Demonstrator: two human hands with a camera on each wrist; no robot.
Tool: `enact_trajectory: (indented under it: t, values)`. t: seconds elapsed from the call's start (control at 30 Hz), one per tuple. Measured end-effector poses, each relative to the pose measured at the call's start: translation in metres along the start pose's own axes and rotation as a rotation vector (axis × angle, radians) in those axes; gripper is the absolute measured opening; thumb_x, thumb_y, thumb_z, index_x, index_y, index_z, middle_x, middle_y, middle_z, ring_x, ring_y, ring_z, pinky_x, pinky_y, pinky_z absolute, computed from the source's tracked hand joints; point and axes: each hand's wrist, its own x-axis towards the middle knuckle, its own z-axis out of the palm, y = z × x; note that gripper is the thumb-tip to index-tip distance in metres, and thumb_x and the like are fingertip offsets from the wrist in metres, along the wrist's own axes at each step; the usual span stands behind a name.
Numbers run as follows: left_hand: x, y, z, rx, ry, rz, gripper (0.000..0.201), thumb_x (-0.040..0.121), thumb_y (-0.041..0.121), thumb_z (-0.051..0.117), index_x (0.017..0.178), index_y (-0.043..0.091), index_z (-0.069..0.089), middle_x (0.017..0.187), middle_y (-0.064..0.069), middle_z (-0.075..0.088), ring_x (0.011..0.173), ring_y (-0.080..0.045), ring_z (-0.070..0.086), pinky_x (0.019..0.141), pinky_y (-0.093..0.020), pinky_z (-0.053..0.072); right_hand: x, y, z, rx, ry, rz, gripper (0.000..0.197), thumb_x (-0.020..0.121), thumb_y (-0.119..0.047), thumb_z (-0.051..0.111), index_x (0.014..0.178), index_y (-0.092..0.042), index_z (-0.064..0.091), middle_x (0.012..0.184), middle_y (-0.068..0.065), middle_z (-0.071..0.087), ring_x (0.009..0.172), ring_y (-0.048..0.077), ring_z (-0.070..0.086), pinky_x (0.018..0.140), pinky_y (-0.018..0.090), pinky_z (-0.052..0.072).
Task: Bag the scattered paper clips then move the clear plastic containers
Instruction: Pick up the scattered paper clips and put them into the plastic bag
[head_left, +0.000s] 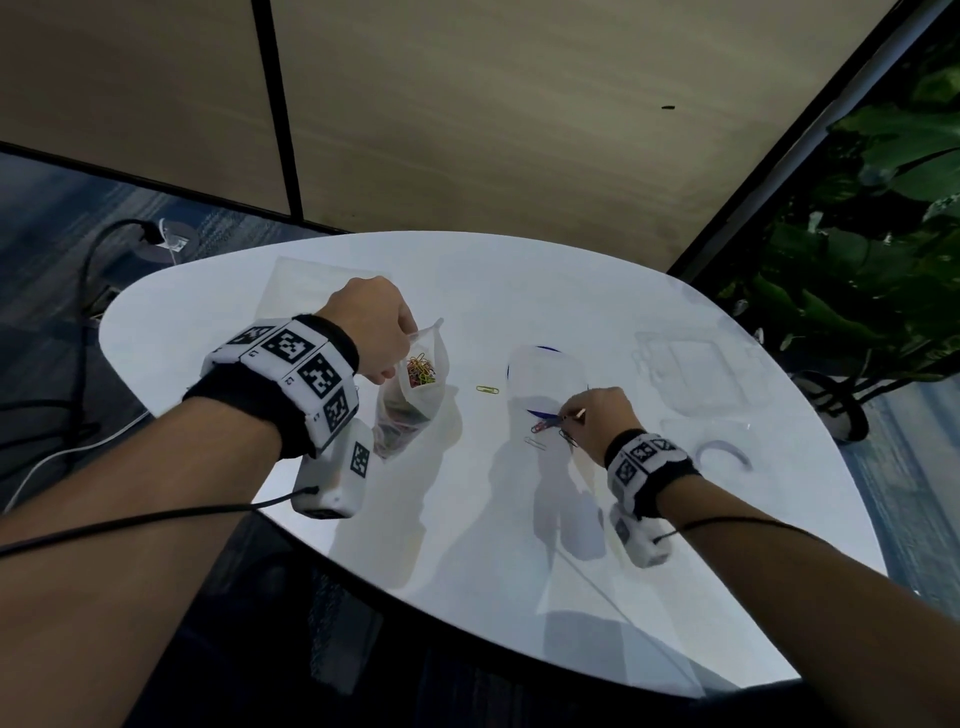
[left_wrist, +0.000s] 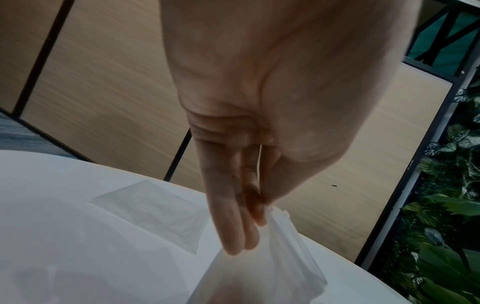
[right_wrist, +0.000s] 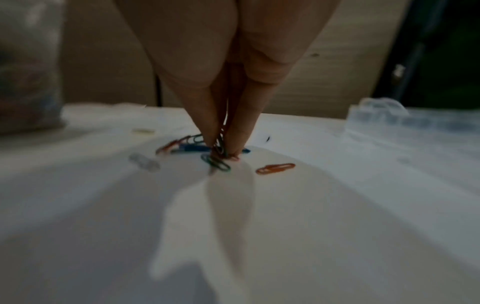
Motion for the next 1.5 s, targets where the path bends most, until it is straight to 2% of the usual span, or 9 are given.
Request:
enact_trajectory:
  t: [0.1,0.2,0.47,0.7,0.87,0.97,1.13,1.37,1.5]
  values:
    - [0.0,0.002,0.001,0.01,-0.005,0.007,0.025,0.095,0.003,0.055,0.11,0.01,0.073,0.079,-0.012,0.075,0.068,-0.024,0.076,0.069,-0.04,0.065,0.008,-0.001,-0.012,0.272,-0.017,0.208,0.004,0.077,-0.017,0.076,0.08,-0.018,0.078,0.075,0.0,0.072,0.069,0.015,0.066,0.063,0.022,0.054]
    - [-0.001,0.004,0.004,0.007,-0.01,0.008,0.025,0.095,0.002,0.054,0.111,0.009,0.072,0.078,-0.013,0.075,0.069,-0.025,0.076,0.069,-0.04,0.065,0.011,-0.018,-0.026,0.683,-0.052,0.304,0.007,0.074,-0.012,0.081,0.076,-0.017,0.077,0.078,0.003,0.075,0.08,0.021,0.073,0.077,0.026,0.058]
    - [-0.004,0.012,0.007,-0.009,-0.027,0.008,0.026,0.095,0.001,0.053,0.113,0.008,0.071,0.075,-0.013,0.073,0.065,-0.025,0.074,0.067,-0.036,0.064,-0.003,-0.128,-0.063,1.464,-0.266,0.061,0.013,0.083,0.008,0.067,0.097,0.01,0.067,0.089,0.015,0.069,0.078,0.022,0.07,0.083,0.027,0.059]
    - [-0.009,0.013,0.004,-0.03,-0.018,0.021,0.029,0.095,-0.002,0.05,0.11,0.007,0.072,0.073,-0.016,0.074,0.068,-0.029,0.076,0.076,-0.04,0.065,-0.005,-0.157,-0.056,0.491,-0.019,-0.31,0.01,0.076,-0.017,0.079,0.086,-0.017,0.077,0.085,-0.003,0.076,0.074,0.012,0.072,0.079,0.026,0.058]
    - [-0.007,0.008,0.0,-0.022,0.004,0.018,0.026,0.094,0.0,0.052,0.106,0.008,0.074,0.068,-0.01,0.071,0.067,-0.028,0.077,0.071,-0.041,0.065,0.005,-0.141,-0.073,0.67,-0.019,-0.255,0.025,0.083,0.0,0.056,0.081,-0.014,0.076,0.082,0.003,0.076,0.07,0.014,0.074,0.072,0.038,0.062]
    - [-0.004,0.003,-0.001,-0.018,0.003,0.013,0.026,0.093,0.0,0.052,0.104,0.006,0.075,0.07,-0.012,0.073,0.066,-0.027,0.077,0.069,-0.041,0.065,0.015,-0.112,-0.062,0.303,0.028,-0.265,0.029,0.089,-0.007,0.052,0.101,-0.021,0.075,0.108,-0.002,0.073,0.097,0.016,0.07,0.094,0.037,0.054]
    - [-0.002,0.001,-0.002,-0.008,-0.001,0.018,0.026,0.094,0.0,0.052,0.105,0.008,0.073,0.069,-0.011,0.072,0.068,-0.028,0.077,0.071,-0.041,0.065,0.003,-0.086,0.011,-0.373,-0.349,-0.465,0.068,0.099,-0.045,0.04,0.155,-0.015,0.014,0.164,0.004,0.006,0.15,0.022,0.014,0.12,0.041,0.021]
    - [-0.003,0.016,0.007,0.05,-0.051,0.05,0.029,0.092,-0.003,0.054,0.11,0.006,0.075,0.071,-0.008,0.07,0.077,-0.031,0.077,0.076,-0.043,0.064,-0.014,-0.038,0.009,-0.429,-0.332,-0.356,0.062,0.102,-0.039,0.031,0.154,-0.011,0.011,0.164,0.008,0.002,0.15,0.021,0.012,0.119,0.042,0.021]
    - [-0.003,0.018,0.008,0.051,-0.059,0.045,0.028,0.094,0.0,0.053,0.112,0.007,0.073,0.065,-0.007,0.068,0.076,-0.031,0.077,0.076,-0.043,0.064,-0.025,-0.01,-0.012,-0.099,-0.226,-0.272,0.041,0.102,-0.027,0.042,0.141,-0.015,0.047,0.149,0.004,0.042,0.136,0.021,0.04,0.11,0.03,0.031]
